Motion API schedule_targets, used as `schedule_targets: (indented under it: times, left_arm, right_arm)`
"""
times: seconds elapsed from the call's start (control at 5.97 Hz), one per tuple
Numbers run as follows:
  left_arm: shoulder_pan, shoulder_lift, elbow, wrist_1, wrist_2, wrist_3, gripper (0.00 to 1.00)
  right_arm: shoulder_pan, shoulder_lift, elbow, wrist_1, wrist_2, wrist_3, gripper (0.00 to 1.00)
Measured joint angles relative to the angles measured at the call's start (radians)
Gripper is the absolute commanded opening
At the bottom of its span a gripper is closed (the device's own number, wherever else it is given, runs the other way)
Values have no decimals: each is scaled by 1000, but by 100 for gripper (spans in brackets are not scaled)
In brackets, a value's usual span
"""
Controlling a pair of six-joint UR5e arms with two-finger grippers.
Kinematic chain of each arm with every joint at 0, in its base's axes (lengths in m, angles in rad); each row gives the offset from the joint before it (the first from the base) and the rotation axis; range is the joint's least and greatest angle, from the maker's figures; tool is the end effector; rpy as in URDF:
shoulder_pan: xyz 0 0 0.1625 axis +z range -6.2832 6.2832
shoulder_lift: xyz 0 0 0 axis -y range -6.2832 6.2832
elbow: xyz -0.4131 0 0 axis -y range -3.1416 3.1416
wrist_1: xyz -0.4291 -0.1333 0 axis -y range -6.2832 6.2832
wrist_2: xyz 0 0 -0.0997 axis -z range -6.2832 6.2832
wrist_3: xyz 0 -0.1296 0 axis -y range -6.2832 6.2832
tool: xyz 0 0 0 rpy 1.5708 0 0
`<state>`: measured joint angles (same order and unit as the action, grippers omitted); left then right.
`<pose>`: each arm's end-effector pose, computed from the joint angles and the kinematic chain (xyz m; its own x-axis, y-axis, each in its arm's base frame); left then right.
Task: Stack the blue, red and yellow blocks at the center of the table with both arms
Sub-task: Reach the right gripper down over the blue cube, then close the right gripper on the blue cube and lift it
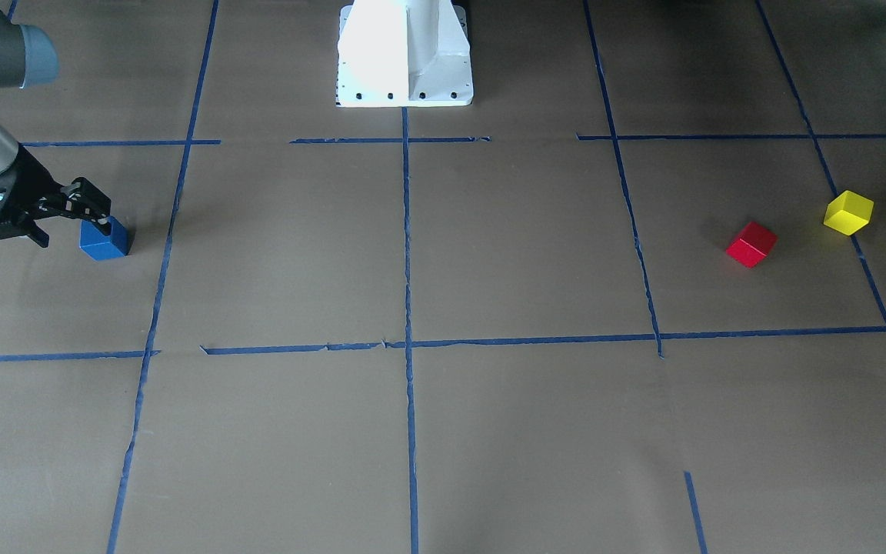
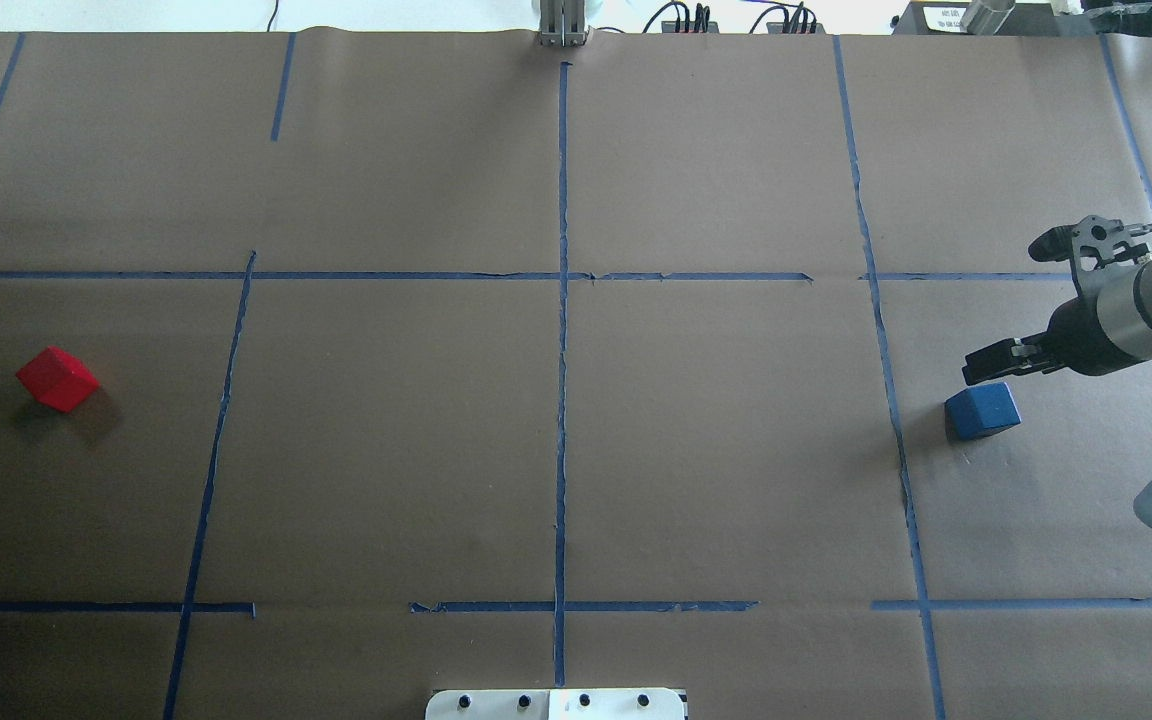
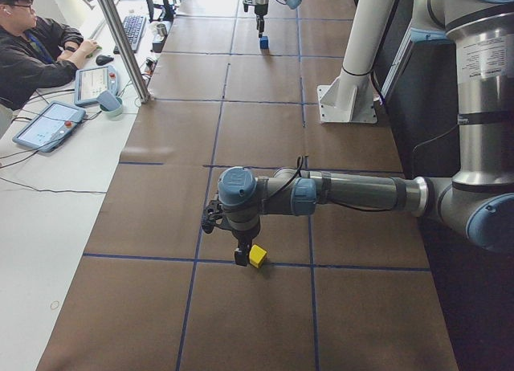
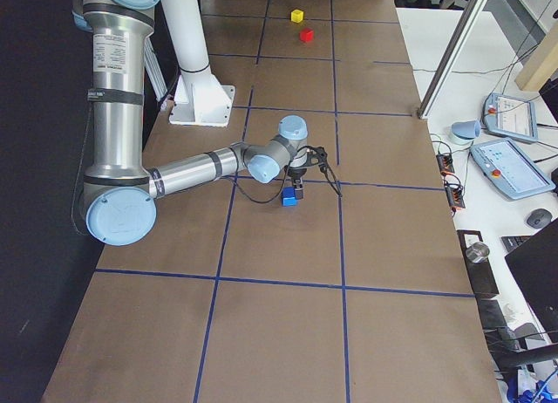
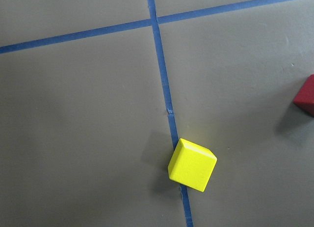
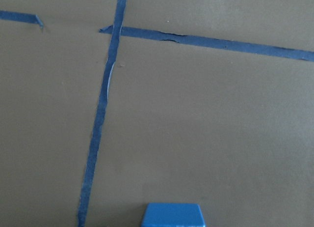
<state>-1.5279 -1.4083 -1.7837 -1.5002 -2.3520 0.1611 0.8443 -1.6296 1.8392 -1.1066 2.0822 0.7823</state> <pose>-0.0223 -0.4609 0.6426 0.6940 0.1763 -0.6981 -0.1562 0.9833 0.0930 -0.3090 -0.4530 0.5117 0.6844 -0.1610 0.7111 0.0517 0.9836 0.1730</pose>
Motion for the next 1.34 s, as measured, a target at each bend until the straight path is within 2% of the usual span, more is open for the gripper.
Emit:
schedule_targets:
  times: [0.34, 0.5, 0.67, 0.84, 1.01, 1.34]
  left_arm:
    - [0, 0, 1, 0, 0, -1, 100]
    - [0, 0, 1, 1, 0, 0, 100]
    - [0, 0, 1, 0, 0, 0, 100]
    - [0, 0, 1, 0, -1, 0, 100]
    - [0, 0, 1, 0, -1, 0, 100]
    - [0, 0, 1, 0, -1, 0, 100]
  right_arm:
    - [-33, 0, -39, 3, -11, -3, 100]
    - [-43, 2, -53, 3, -11, -4, 63]
    - [-49, 5, -62, 3, -11, -5, 31]
    - [-50, 8, -69, 3, -10, -6, 20]
    - [-51, 9, -70, 2, -10, -6, 12]
    - [-51, 28, -44, -2, -5, -3, 11]
